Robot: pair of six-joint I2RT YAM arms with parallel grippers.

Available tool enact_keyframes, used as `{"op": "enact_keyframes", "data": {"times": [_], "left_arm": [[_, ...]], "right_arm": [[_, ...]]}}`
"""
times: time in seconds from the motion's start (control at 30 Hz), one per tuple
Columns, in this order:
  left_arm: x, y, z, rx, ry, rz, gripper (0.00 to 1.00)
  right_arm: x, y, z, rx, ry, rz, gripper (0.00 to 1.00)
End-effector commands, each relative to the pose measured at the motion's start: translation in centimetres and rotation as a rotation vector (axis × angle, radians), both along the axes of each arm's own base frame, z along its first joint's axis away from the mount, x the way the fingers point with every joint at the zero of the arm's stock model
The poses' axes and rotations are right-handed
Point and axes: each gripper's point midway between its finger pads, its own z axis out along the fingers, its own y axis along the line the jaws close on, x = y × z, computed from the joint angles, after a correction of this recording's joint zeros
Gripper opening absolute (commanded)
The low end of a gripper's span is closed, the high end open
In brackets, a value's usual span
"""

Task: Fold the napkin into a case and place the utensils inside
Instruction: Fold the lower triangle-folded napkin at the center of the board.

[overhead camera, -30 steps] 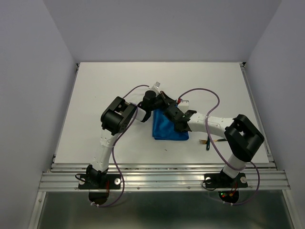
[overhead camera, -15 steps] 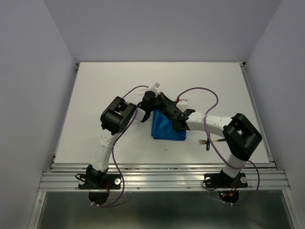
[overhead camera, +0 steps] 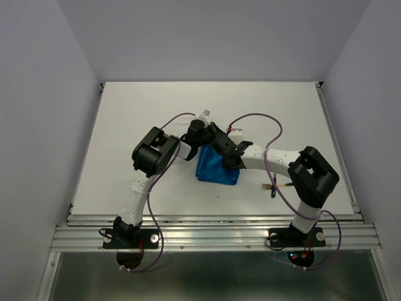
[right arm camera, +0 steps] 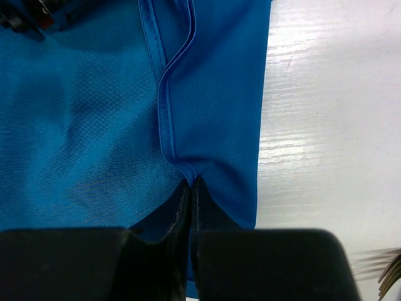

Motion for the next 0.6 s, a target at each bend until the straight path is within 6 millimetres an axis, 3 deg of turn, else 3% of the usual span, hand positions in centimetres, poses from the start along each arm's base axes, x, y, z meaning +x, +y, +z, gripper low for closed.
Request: {"op": "enact_keyframes", "data": {"times": [0.0, 0.3, 0.57], "left_arm": [[0.6, -0.7, 3.6, -0.031, -0.083, -0.032, 0.12], [1.0, -0.7, 5.4, 0.002, -0.116, -0.027, 0.36], [1.6, 0.2, 9.4, 0.062, -0.221, 0.0, 0.62]], "right_arm": [[0.8, 1.5, 0.2, 0.044, -0.031, 0.01, 0.01], [-0.1, 1.5, -1.7, 0.057, 0.008, 0.02, 0.01], [-0.8, 1.8, -2.9, 0.078, 0.04, 0.031, 0.01]]}}
